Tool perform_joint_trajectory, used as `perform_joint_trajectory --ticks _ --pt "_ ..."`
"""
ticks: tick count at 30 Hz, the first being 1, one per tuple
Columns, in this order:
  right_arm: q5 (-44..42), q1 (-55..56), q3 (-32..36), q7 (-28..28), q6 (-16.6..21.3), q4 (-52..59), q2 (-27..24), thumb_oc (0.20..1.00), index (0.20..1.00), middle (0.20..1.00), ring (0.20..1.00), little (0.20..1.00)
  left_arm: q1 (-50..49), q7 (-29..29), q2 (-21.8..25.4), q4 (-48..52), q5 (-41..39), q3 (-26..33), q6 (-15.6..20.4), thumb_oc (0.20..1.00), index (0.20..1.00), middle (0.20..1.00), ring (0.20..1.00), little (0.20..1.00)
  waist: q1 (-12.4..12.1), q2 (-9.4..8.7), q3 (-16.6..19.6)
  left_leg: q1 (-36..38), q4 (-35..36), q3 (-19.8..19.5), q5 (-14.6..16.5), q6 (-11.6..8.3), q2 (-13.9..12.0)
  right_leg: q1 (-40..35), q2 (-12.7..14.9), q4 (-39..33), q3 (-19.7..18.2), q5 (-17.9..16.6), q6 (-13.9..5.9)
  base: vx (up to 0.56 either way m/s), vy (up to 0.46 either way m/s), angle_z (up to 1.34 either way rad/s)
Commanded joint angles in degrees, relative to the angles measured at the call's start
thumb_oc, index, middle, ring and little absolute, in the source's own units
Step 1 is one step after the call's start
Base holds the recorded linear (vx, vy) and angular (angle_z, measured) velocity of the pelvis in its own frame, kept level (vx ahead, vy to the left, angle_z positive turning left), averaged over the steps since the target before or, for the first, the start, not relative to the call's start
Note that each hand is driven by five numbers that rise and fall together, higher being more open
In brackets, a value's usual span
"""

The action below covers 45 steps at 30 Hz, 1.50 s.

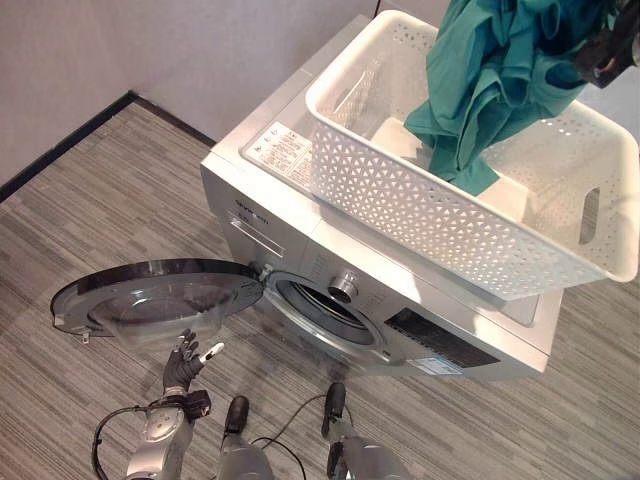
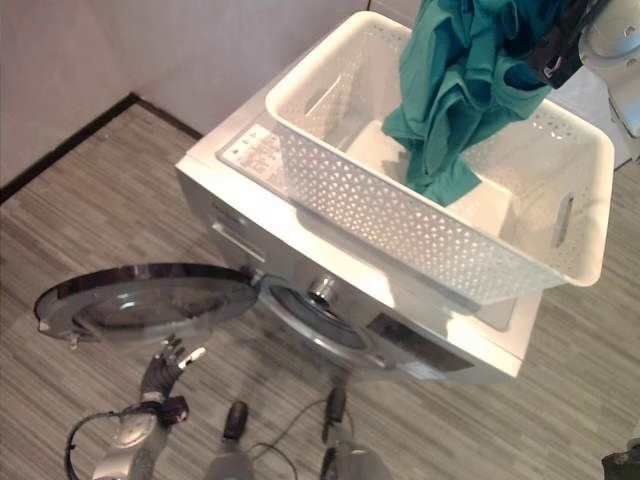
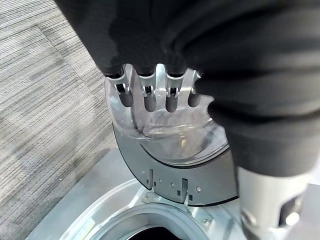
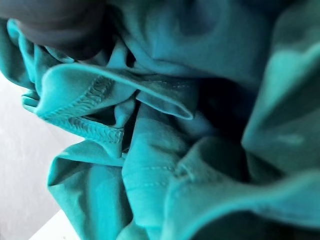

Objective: Grab the laundry basket,head to the washer,open it,put in the laundry and shut it.

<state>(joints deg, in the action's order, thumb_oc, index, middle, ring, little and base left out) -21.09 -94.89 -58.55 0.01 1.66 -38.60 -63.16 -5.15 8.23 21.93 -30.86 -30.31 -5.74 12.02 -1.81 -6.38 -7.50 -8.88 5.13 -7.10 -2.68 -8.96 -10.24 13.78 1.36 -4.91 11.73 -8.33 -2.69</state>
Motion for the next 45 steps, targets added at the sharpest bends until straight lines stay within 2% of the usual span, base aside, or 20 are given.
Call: perform_joint_trajectory --ticks 1,8,14,16,20,25,30,40,45 --pt "2.0 -9.1 3.8 -6.5 1.9 -6.6 1.8 0.2 0.2 0.2 0.2 0.2 0.8 0.4 3.4 -1.0 2.5 -0.3 1.6 1.0 1.0 1.0 1.0 1.0 0.0 -2.56 3.9 2.5 -0.1 4.0 1.8 4.36 2.7 -5.0 2.5 4.6 -3.2 9.3 -3.15 0.04 0.021 0.01" --pt "7.4 -10.0 9.1 -13.3 1.5 -6.9 2.4 0.2 0.2 0.2 0.2 0.2 0.7 1.2 5.1 4.8 6.4 -1.3 1.2 1.0 1.0 1.0 1.0 1.0 -0.2 -1.96 5.8 4.5 -0.1 3.7 2.9 5.0 3.2 -7.1 2.9 4.6 -2.9 9.9 -3.39 0.04 0.026 0.03" --pt "12.9 -8.1 14.1 -18.2 0.8 -3.9 1.3 0.2 0.2 0.2 0.2 0.2 0.1 1.3 8.9 17.0 11.9 -0.8 1.4 1.0 1.0 1.0 1.0 1.0 -0.6 -1.31 6.8 6.2 -0.1 3.3 4.0 5.62 3.9 -9.1 3.4 5.0 -2.5 10.5 -3.74 0.02 0.031 0.05" --pt "15.6 -7.7 15.4 -20.1 0.5 -4.5 2.2 0.2 0.2 0.2 0.2 0.2 0.0 1.4 9.4 21.4 12.4 -0.3 2.0 1.0 1.0 1.0 1.0 1.0 -0.9 -0.93 7.3 6.8 -0.1 3.2 4.4 5.93 4.3 -9.7 3.7 5.0 -2.5 10.4 -3.95 0.0 0.054 0.11" --pt "18.8 -7.1 17.1 -22.5 0.2 -3.3 2.8 0.2 0.2 0.2 0.2 0.2 -0.6 2.2 9.3 23.9 11.8 0.7 2.5 1.0 1.0 1.0 1.0 1.0 -1.2 -0.74 7.8 7.9 -0.1 3.5 5.0 6.49 4.7 -10.4 4.0 5.0 -2.9 10.3 -4.32 -0.01 0.059 0.05" --pt "23.3 -9.0 16.9 -25.2 -0.9 -2.7 3.1 0.2 0.2 0.2 0.2 0.2 -1.2 2.1 10.3 27.4 13.0 1.5 2.5 1.0 1.0 1.0 1.0 1.0 -1.6 -0.57 8.5 9.2 -0.2 3.7 5.9 7.36 5.6 -11.0 4.8 5.3 -3.5 10.1 -4.97 -0.02 0.09 -0.02" --pt "25.7 -12.6 14.9 -27.4 -1.6 -7.2 4.2 0.2 0.2 0.2 0.2 0.2 -0.4 1.8 12.7 32.5 15.8 1.4 3.1 1.0 1.0 1.0 1.0 1.0 -2.3 -0.54 8.9 10.2 -0.5 3.6 6.8 8.38 7.0 -11.7 6.1 5.6 -3.4 9.3 -5.88 -0.03 0.099 -0.02" --pt "26.2 -17.5 10.1 -27.9 -1.9 -12.2 6.2 0.2 0.2 0.2 0.2 0.2 1.2 2.3 13.1 33.5 16.2 0.8 3.4 1.0 1.0 1.0 1.0 1.0 -2.7 -1.33 8.5 11.3 -1.6 4.5 8.7 10.46 9.8 -11.2 8.9 7.7 -3.4 7.6 -7.68 -0.04 0.108 -0.04" --pt "28.2 -19.4 8.2 -28.4 -2.5 -11.5 4.9 0.2 0.2 0.2 0.2 0.2 2.1 2.4 13.0 32.5 16.2 0.9 3.0 1.0 1.0 1.0 1.0 1.0 -2.7 -2.11 8.1 11.9 -3.1 5.0 9.8 11.32 10.6 -10.7 9.6 10.7 -3.1 7.6 -8.02 -0.03 0.081 -0.1"
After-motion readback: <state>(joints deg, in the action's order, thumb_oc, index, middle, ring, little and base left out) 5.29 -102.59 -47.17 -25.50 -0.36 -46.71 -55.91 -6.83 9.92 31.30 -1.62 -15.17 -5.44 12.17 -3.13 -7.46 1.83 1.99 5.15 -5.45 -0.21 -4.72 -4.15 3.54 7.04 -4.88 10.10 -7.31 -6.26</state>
